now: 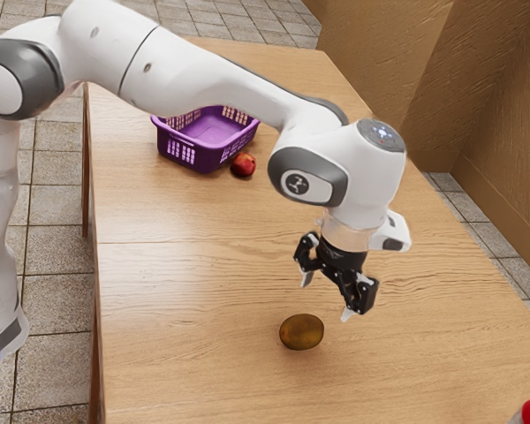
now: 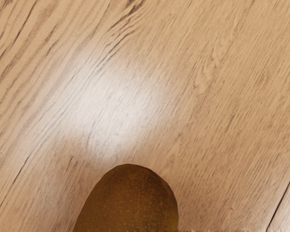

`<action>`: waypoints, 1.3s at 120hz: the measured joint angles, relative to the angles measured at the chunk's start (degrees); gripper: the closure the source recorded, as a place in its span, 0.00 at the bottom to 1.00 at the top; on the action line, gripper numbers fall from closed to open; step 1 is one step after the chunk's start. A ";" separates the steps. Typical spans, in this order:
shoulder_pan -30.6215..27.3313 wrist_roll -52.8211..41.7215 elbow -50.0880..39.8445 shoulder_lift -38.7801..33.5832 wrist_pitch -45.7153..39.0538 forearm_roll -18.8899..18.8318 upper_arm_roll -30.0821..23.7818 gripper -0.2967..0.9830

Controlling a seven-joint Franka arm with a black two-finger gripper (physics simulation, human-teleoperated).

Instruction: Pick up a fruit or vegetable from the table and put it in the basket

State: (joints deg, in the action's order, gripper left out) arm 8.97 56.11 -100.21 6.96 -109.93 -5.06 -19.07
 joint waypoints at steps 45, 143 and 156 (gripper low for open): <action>-1.16 -10.29 -4.84 -2.00 -1.85 -0.01 0.00 0.23; -2.07 -18.83 -9.61 -2.56 -6.56 3.11 -1.29 0.23; -2.09 -19.25 -11.40 -3.44 -7.34 4.42 -1.31 0.23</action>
State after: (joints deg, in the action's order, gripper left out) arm 6.88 36.87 -111.61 3.52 -117.27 -0.63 -20.38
